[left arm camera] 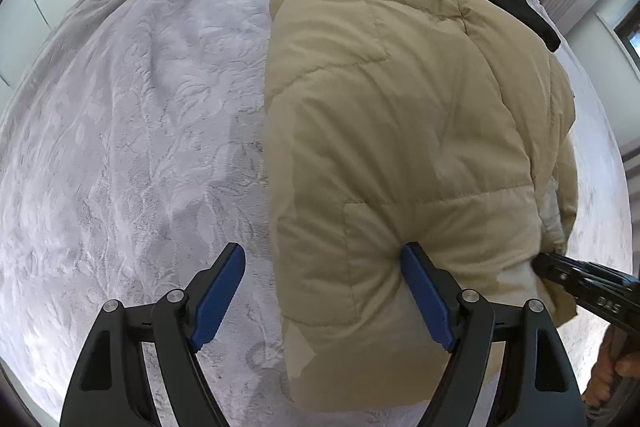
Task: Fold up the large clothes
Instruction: 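Lower the bundle onto the bed and press it flat with both tools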
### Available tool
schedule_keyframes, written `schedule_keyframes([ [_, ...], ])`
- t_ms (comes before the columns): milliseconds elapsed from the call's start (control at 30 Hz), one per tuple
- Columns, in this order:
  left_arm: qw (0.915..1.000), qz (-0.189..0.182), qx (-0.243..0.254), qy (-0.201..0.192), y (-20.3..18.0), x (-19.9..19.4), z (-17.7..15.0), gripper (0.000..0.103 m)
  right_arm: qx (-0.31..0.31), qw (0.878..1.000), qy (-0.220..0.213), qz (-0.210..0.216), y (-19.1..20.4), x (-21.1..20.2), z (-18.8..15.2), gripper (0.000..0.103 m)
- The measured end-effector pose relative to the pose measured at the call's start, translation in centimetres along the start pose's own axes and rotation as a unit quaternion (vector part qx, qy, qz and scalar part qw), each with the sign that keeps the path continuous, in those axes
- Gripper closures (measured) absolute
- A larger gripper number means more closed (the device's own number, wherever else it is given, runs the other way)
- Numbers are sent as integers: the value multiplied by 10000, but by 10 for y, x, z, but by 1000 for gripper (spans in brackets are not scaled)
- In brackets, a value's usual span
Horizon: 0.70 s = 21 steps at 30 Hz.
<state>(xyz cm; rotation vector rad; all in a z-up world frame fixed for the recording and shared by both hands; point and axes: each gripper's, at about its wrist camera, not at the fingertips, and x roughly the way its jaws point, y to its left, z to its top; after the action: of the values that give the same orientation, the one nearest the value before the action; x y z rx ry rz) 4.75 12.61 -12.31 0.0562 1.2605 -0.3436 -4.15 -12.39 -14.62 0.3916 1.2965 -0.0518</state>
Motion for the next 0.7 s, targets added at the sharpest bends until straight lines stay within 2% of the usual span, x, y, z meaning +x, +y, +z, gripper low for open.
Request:
schedule_keyframes([
  [100, 10000, 57, -21, 61, -2, -3, 0, 21, 23, 9999, 13, -142, 5, 7, 3, 79],
  [500, 9997, 135, 8, 184, 1, -33, -13, 21, 435, 9981, 74, -434, 21, -8, -12, 79],
  [700, 9997, 171, 114, 137, 2, -48, -23, 21, 639, 9972, 26, -379, 25, -29, -20, 76],
])
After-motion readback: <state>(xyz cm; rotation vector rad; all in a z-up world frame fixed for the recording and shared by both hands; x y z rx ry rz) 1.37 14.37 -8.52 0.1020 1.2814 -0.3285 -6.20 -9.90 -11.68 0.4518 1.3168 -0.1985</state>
